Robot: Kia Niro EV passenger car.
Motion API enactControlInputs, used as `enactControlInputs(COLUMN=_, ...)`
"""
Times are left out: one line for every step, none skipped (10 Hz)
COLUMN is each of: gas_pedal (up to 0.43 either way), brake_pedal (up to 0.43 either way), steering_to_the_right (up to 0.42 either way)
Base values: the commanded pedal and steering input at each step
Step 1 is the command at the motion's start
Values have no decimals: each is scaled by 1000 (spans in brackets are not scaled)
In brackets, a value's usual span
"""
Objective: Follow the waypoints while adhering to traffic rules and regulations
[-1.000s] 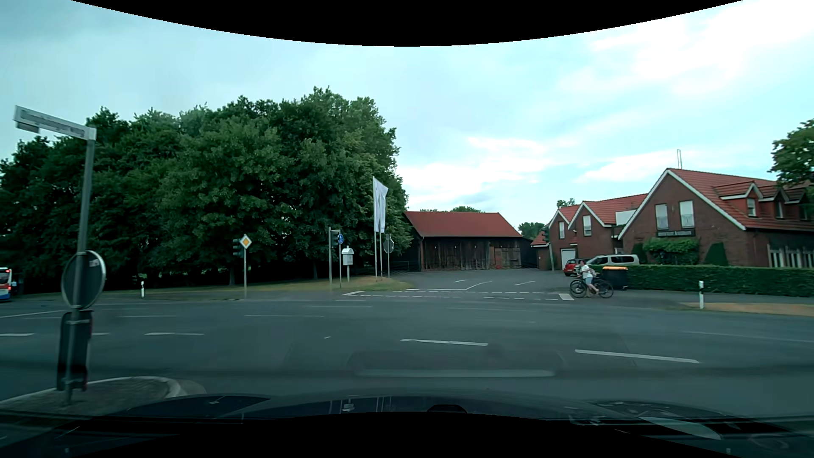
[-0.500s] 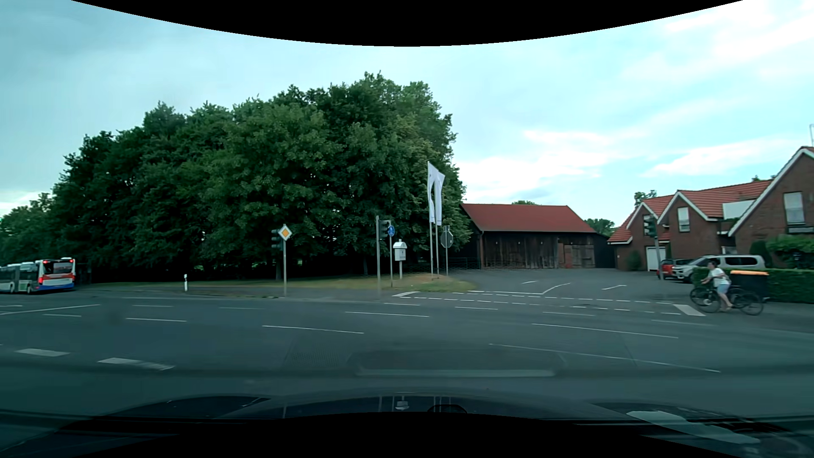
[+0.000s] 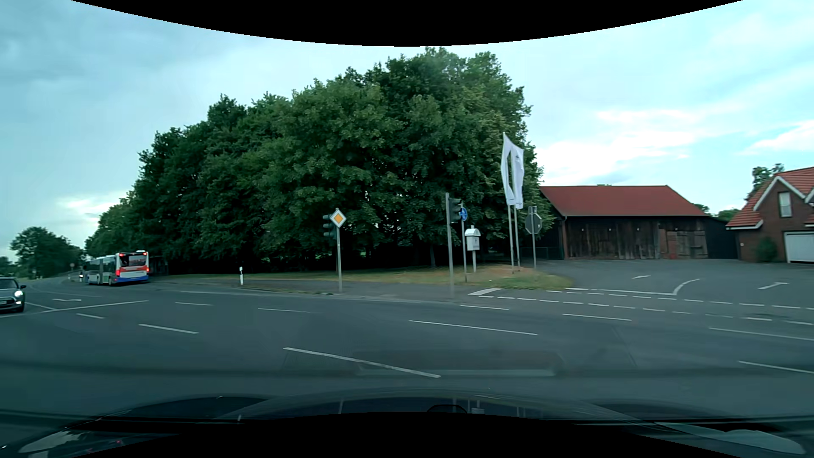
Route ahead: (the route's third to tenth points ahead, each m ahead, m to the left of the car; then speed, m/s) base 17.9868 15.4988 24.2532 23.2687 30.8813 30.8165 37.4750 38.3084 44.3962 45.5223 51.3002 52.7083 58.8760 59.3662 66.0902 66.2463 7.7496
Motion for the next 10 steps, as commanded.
enactControlInputs(gas_pedal=189, brake_pedal=0, steering_to_the_right=-225)
enactControlInputs(gas_pedal=189, brake_pedal=0, steering_to_the_right=-225)
enactControlInputs(gas_pedal=209, brake_pedal=0, steering_to_the_right=-221)
enactControlInputs(gas_pedal=209, brake_pedal=0, steering_to_the_right=-219)
enactControlInputs(gas_pedal=220, brake_pedal=0, steering_to_the_right=-217)
enactControlInputs(gas_pedal=220, brake_pedal=0, steering_to_the_right=-216)
enactControlInputs(gas_pedal=228, brake_pedal=0, steering_to_the_right=-216)
enactControlInputs(gas_pedal=228, brake_pedal=0, steering_to_the_right=-216)
enactControlInputs(gas_pedal=240, brake_pedal=0, steering_to_the_right=-216)
enactControlInputs(gas_pedal=240, brake_pedal=0, steering_to_the_right=-215)
